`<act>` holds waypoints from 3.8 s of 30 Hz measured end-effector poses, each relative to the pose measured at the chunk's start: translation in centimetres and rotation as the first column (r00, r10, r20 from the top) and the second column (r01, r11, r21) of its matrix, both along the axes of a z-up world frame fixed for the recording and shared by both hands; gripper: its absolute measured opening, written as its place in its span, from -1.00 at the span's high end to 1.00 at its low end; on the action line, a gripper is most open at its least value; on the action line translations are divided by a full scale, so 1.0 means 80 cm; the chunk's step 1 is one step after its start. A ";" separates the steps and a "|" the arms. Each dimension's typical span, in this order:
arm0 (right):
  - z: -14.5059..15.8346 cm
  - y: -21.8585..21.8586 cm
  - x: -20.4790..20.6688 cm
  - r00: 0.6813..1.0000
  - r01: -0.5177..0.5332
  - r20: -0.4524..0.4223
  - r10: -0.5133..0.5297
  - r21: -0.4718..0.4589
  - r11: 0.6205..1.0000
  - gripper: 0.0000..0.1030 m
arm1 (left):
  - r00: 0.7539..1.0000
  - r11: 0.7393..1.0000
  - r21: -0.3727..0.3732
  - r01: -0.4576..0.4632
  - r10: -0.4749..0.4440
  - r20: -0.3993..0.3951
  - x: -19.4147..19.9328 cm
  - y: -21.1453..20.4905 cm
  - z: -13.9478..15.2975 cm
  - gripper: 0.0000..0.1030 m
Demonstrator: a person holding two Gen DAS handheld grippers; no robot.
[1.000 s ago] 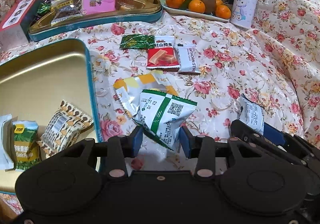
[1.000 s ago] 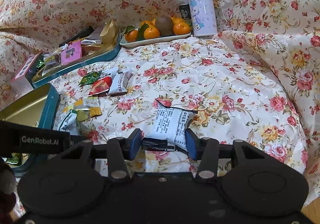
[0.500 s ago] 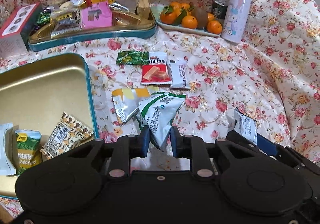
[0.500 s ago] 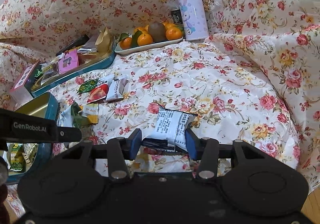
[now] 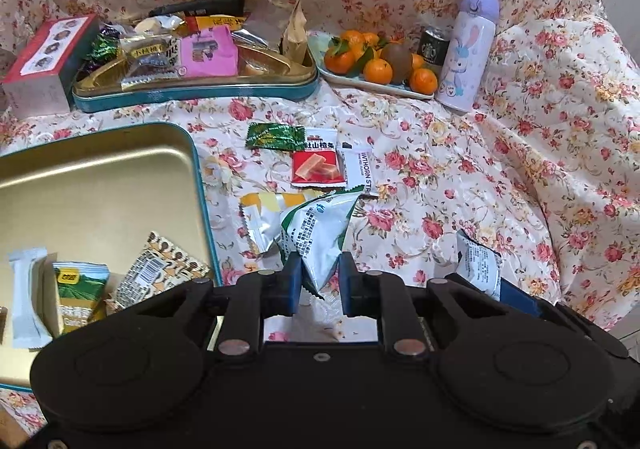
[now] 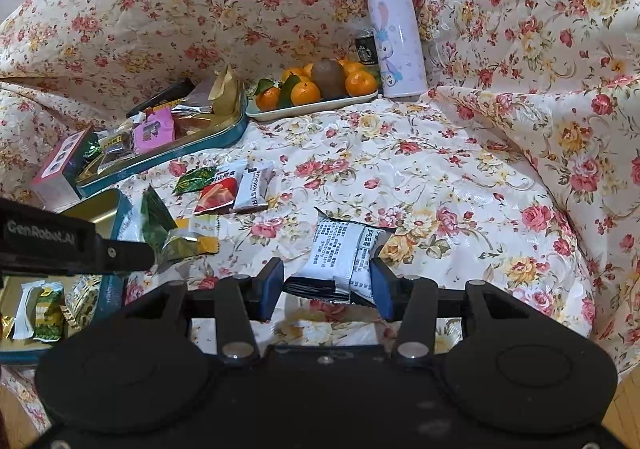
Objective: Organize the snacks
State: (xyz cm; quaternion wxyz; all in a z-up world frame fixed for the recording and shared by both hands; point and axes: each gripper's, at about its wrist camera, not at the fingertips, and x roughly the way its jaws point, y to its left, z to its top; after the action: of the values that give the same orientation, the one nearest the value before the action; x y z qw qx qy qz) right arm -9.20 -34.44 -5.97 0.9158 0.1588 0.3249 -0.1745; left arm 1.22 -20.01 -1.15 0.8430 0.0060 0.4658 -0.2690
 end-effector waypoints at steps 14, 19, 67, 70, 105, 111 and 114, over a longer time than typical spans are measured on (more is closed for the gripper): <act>-0.005 0.002 0.001 1.000 -0.015 -0.023 0.015 -0.001 1.000 0.04 | 0.994 0.992 0.053 0.112 -0.111 -0.012 -0.023 -0.026 -0.032 0.38; -0.011 -0.008 0.000 1.000 0.001 -0.024 0.000 0.018 1.000 0.04 | 0.993 0.991 0.058 0.120 -0.121 0.012 -0.027 -0.023 -0.024 0.24; 0.025 0.046 0.015 0.996 -0.081 0.026 0.081 -0.028 0.996 0.04 | 0.996 0.999 0.041 -0.025 0.022 0.084 0.007 0.070 0.017 -0.06; 0.032 0.068 0.022 0.992 -0.121 0.029 0.123 -0.038 0.992 0.04 | 0.991 0.994 0.060 -0.093 0.086 0.106 0.013 0.108 0.020 -0.06; 0.038 0.299 0.164 0.859 -0.512 -0.015 0.512 -0.039 0.858 0.04 | 0.911 0.914 0.036 -0.405 0.399 0.103 0.064 0.305 -0.006 -0.09; 0.032 0.309 0.181 0.854 -0.521 -0.021 0.520 -0.035 0.853 0.04 | 0.892 0.894 0.031 -0.447 0.443 0.095 0.064 0.314 -0.005 -0.08; 0.030 0.311 0.192 0.851 -0.525 -0.028 0.524 -0.036 0.850 0.04 | 0.885 0.887 0.041 -0.461 0.456 0.091 0.064 0.314 -0.005 -0.08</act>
State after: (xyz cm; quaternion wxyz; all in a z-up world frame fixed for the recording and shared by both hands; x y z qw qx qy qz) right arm 6.14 -9.54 -3.55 0.9291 0.0432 0.3598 0.0736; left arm 6.36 5.12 -1.56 0.8998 -0.0675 0.4284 -0.0475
